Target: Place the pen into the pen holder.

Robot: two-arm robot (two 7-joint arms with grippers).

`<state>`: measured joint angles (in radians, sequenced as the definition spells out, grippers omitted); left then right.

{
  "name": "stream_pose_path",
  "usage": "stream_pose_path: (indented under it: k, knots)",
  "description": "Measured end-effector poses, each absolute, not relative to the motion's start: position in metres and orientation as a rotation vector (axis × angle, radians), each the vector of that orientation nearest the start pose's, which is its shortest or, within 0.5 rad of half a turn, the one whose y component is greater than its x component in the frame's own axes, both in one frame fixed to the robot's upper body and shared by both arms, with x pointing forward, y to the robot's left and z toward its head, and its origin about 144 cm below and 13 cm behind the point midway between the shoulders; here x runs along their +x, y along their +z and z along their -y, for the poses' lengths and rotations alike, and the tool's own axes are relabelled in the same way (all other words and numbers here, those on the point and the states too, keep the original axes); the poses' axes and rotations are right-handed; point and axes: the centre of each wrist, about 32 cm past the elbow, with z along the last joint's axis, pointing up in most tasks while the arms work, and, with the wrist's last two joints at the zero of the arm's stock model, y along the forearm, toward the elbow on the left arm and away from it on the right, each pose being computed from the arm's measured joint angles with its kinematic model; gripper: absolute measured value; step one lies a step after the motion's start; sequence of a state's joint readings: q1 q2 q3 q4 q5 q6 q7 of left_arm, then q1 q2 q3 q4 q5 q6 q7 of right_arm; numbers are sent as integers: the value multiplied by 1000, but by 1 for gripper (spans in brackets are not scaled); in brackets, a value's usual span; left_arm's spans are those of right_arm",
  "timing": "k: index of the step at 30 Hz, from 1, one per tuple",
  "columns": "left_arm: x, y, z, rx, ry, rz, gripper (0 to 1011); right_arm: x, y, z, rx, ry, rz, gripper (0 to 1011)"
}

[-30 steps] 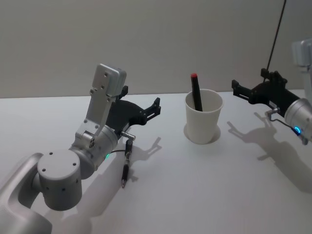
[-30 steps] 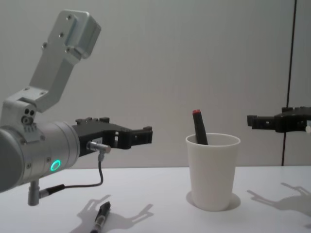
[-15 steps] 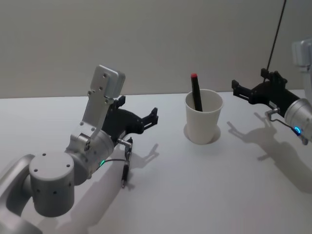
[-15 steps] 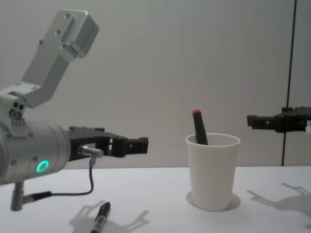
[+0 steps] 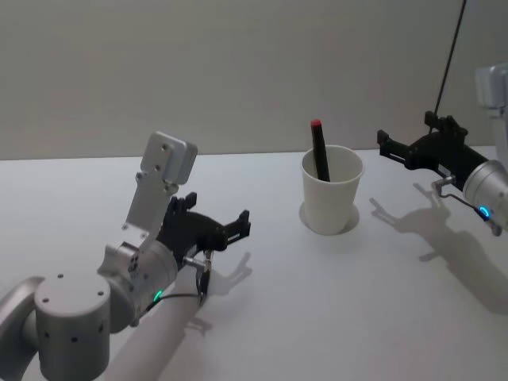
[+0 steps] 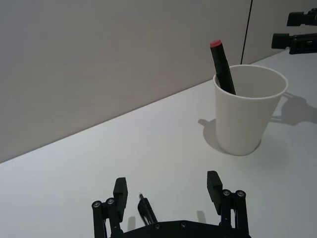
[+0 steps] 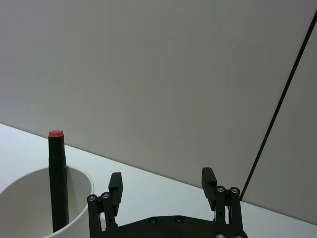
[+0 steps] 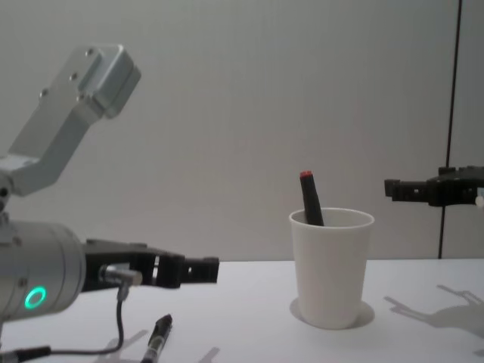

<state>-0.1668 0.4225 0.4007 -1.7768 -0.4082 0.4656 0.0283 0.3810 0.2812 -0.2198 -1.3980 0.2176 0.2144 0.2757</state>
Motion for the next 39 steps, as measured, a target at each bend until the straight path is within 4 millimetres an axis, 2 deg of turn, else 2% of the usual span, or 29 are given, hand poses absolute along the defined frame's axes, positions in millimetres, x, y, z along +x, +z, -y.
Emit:
stream_pose_path:
  k: [20, 39]
  knots:
    - [445, 1202, -211, 339, 1151, -245, 1001, 557, 1223, 258, -143, -1155, 36, 1002]
    - [433, 1189, -217, 359, 1171, -269, 1001, 557, 1223, 258, -143, -1155, 35, 1002]
